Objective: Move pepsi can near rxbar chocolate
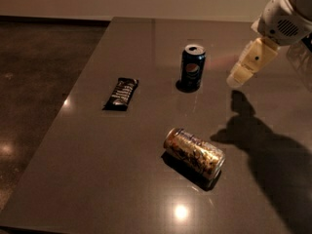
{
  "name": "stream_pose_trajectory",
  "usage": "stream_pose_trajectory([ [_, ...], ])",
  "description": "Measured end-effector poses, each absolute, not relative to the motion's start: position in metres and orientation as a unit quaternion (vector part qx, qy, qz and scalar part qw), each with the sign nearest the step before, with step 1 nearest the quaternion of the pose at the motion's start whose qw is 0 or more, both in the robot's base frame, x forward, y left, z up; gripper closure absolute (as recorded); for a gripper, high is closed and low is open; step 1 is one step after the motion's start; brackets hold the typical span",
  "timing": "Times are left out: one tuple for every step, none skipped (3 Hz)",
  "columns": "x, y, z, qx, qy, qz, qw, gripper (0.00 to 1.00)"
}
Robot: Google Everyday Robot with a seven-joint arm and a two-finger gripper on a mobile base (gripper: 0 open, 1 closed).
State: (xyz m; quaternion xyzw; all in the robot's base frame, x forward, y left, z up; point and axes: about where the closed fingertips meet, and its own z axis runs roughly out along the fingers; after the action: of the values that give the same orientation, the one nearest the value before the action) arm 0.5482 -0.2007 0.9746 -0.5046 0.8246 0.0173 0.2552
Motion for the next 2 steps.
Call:
stream_pose_trajectory([
  [0.577, -0.185, 0.965, -0.475, 0.835, 0.040, 0.276, 0.00],
  [0.601, -0.167, 0.952, -0.452, 0.843, 0.057, 0.287, 0.00],
])
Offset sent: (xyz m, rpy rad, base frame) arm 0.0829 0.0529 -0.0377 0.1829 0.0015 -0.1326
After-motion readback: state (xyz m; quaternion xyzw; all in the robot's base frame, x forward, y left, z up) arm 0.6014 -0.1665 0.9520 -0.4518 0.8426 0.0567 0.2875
